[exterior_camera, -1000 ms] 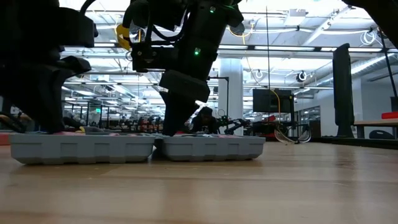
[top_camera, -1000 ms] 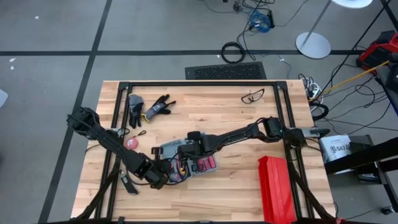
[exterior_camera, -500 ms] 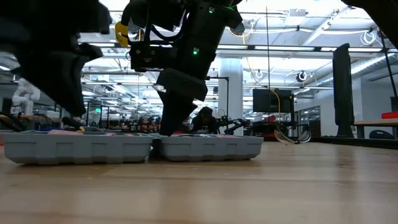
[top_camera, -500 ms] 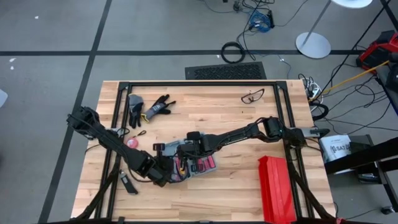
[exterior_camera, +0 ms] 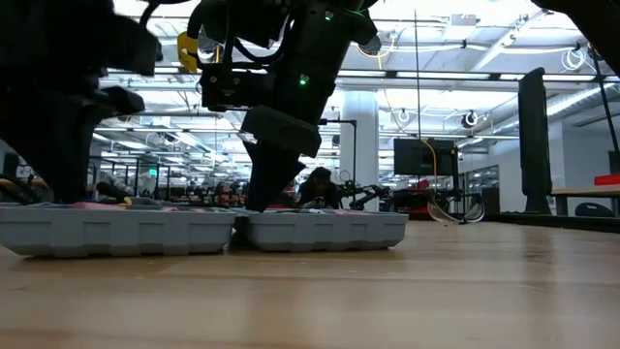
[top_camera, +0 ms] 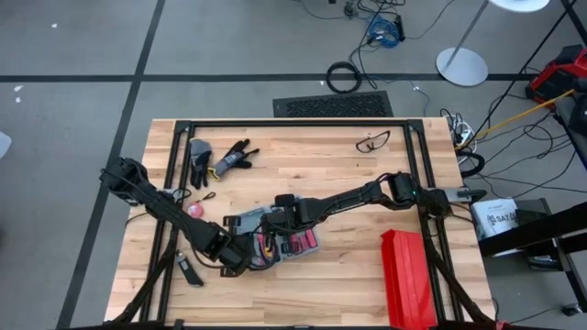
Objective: Prefit tool cases
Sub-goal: Put the red allen wrench into the gray prefit tools case
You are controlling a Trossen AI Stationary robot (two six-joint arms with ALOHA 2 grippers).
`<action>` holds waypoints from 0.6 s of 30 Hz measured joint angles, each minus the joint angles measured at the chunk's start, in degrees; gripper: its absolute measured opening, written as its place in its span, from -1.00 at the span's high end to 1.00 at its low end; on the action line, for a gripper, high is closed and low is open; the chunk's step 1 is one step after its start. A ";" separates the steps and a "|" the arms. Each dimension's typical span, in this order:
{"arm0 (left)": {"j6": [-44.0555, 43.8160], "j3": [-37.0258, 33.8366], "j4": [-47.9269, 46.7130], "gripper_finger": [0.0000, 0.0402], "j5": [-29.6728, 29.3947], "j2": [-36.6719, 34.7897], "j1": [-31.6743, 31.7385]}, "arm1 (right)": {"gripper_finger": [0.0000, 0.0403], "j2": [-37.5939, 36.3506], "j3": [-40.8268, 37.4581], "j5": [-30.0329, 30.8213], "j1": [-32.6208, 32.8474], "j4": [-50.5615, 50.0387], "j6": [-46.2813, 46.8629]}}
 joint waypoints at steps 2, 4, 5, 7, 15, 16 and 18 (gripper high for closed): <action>-0.13 -0.67 0.12 1.00 0.02 0.00 0.63 | 1.00 -0.02 0.00 0.00 0.00 0.02 0.00; 0.11 -1.01 0.57 1.00 0.27 0.46 1.23 | 1.00 0.00 0.00 0.02 0.02 0.02 0.00; 0.28 -1.13 0.86 1.00 0.69 0.81 1.51 | 1.00 0.00 0.00 0.00 0.02 0.04 0.00; 1.00 -1.20 1.02 1.00 1.79 1.84 2.24 | 1.00 0.00 -0.02 0.02 0.02 0.12 0.00; 4.22 -1.33 4.43 1.00 -0.59 3.95 3.15 | 1.00 0.00 -0.02 0.10 0.07 0.16 0.00; 4.20 -1.33 4.44 1.00 -1.07 3.72 3.16 | 1.00 0.00 -0.02 0.13 0.07 0.12 0.00; 4.48 -1.31 4.46 1.00 -1.74 3.64 3.29 | 1.00 0.00 -0.04 0.13 0.07 0.10 -0.02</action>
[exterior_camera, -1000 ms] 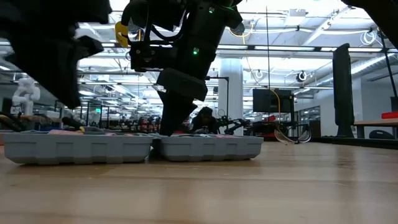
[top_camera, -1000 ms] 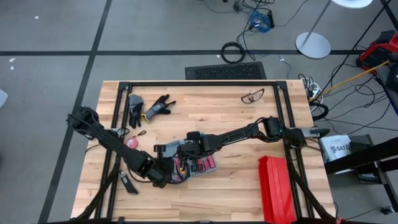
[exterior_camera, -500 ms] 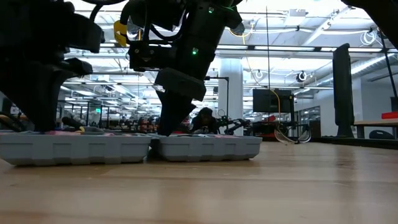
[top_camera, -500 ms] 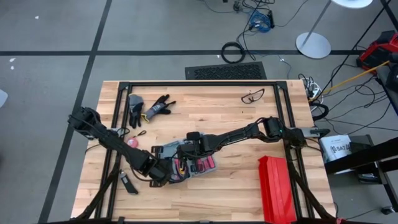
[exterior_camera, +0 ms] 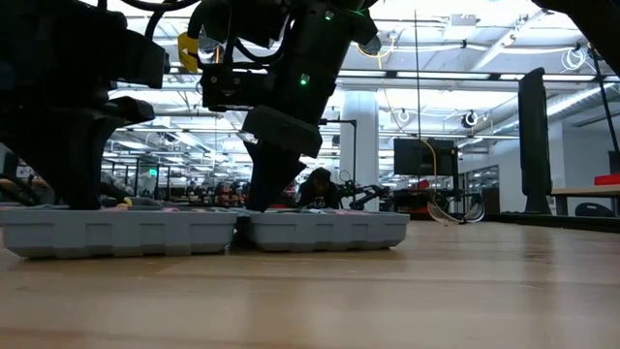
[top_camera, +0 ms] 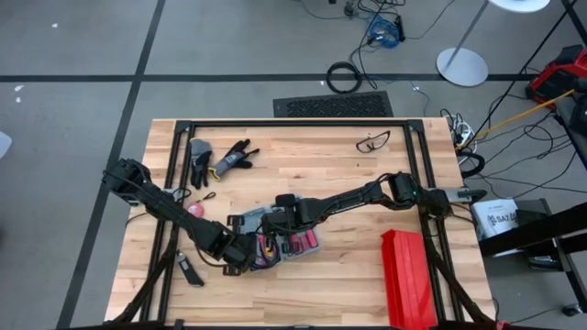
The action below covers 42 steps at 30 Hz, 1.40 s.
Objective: Prefit tool cases
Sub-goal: Put the red allen wrench into the gray prefit tools case
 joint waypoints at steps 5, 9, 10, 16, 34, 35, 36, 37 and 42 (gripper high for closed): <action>1.77 -0.02 0.89 1.00 -1.66 0.06 0.61 | 1.00 -0.02 -0.02 0.11 -0.02 -0.25 -0.12; 1.70 0.37 0.57 1.00 -2.65 -0.58 0.52 | 1.00 -0.02 -0.02 0.18 -0.02 -0.24 -0.15; 1.67 0.42 0.56 1.00 -2.93 -0.58 0.52 | 1.00 -0.02 -0.02 0.12 -0.02 -0.24 -0.19; 3.33 0.08 3.71 1.00 -2.90 1.32 1.28 | 1.00 -0.02 -0.07 0.09 -0.02 -0.47 -0.22; 4.32 0.27 9.47 1.00 -2.83 0.36 0.75 | 1.00 -0.02 -0.04 -0.17 -0.07 0.31 -0.22; 4.60 1.07 8.21 1.00 -3.38 -0.38 0.61 | 1.00 0.02 -0.04 -0.30 -0.05 0.70 -0.22; 4.73 2.10 7.36 1.00 -3.96 -1.52 0.60 | 1.00 0.03 -0.02 -0.63 -0.03 0.98 -0.21; 5.12 3.11 7.07 1.00 -3.98 -2.53 0.69 | 1.00 0.08 -0.01 -1.10 -0.02 1.54 -0.18; 1.54 3.73 2.32 1.00 -4.50 -3.55 -0.03 | 1.00 0.13 0.02 -1.42 0.05 2.08 0.05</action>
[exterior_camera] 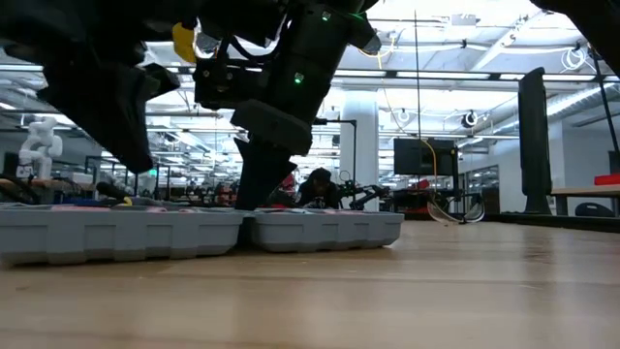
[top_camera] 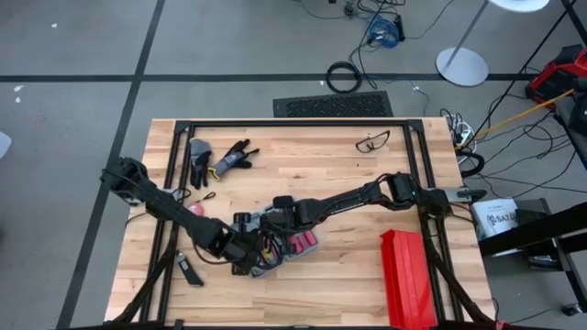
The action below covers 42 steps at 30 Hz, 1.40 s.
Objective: Prefit tool cases
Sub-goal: Put the red allen wrench into the gray prefit tools case
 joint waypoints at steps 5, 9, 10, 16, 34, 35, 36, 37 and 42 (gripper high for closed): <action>-0.38 0.26 -1.60 1.00 0.83 -0.21 -1.09 | 1.00 0.00 0.03 -0.31 -0.22 -0.27 1.97; -0.69 1.43 -5.07 1.00 4.79 -0.46 -1.97 | 1.00 -0.02 0.05 -0.53 -0.64 -0.46 2.95; -1.07 1.43 -5.75 1.00 5.38 -0.46 -2.23 | 1.00 -0.02 0.05 -0.56 -0.66 -0.46 2.98; -2.30 1.41 -6.41 1.00 7.51 1.42 -2.73 | 1.00 -0.02 0.05 -0.35 -0.68 -0.40 2.97; 2.73 0.88 5.27 1.00 10.16 12.63 -0.89 | 1.00 -0.13 -0.04 -0.19 -0.53 -2.17 2.31; 2.87 0.60 5.60 1.00 10.55 12.66 -0.76 | 1.00 -0.13 -0.04 -0.22 -0.53 -2.22 2.31; 3.04 0.43 5.88 1.00 10.83 12.66 -0.61 | 1.00 -0.13 -0.04 -0.25 -0.53 -2.25 2.31; 3.11 0.34 6.21 1.00 11.02 12.66 -0.50 | 1.00 -0.13 -0.04 -0.29 -0.53 -2.25 2.31; 4.33 0.18 8.19 1.00 11.87 12.66 0.06 | 1.00 -0.13 -0.04 -0.26 -0.55 -2.15 2.31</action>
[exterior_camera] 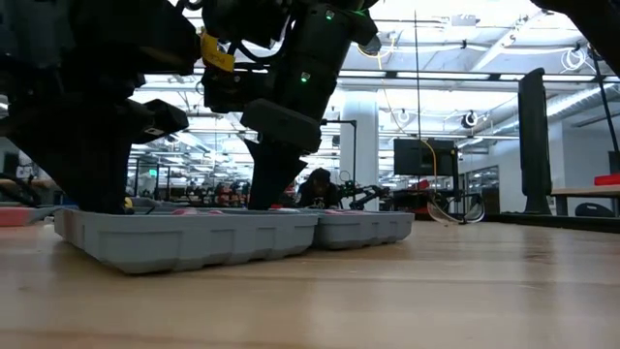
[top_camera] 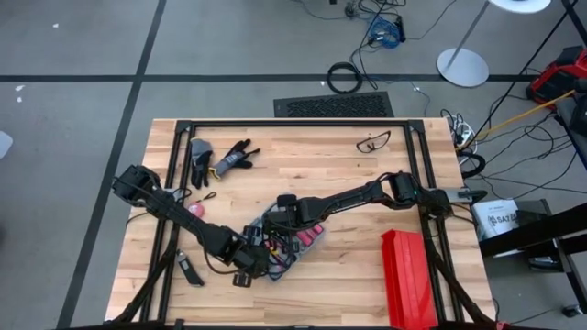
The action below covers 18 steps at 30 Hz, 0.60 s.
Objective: Prefit tool cases
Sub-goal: Put the red allen wrench into the gray prefit tools case
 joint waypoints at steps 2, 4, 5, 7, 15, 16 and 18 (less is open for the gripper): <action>0.10 0.00 0.04 1.00 0.36 0.00 0.33 | 1.00 0.00 0.00 0.00 0.01 0.08 0.00; 0.08 -0.02 -0.11 1.00 0.56 -0.60 0.43 | 1.00 0.00 0.00 -0.02 0.00 0.19 0.02; 0.06 0.01 -0.38 1.00 0.59 -1.14 0.43 | 1.00 0.00 0.00 -0.02 0.00 0.23 0.03; 0.03 0.55 -1.70 1.00 -0.12 -3.64 0.41 | 1.00 0.00 0.00 0.02 -0.02 0.41 0.11; -1.67 1.12 -3.74 1.00 -3.90 -10.11 0.46 | 1.00 0.07 0.00 0.22 0.00 1.58 1.09; -1.66 1.11 -3.37 1.00 -3.89 -10.08 0.43 | 1.00 0.07 0.00 0.29 0.00 1.56 1.09; -1.67 1.11 -2.68 1.00 -3.89 -10.09 0.45 | 1.00 0.07 0.00 0.23 0.00 1.52 1.09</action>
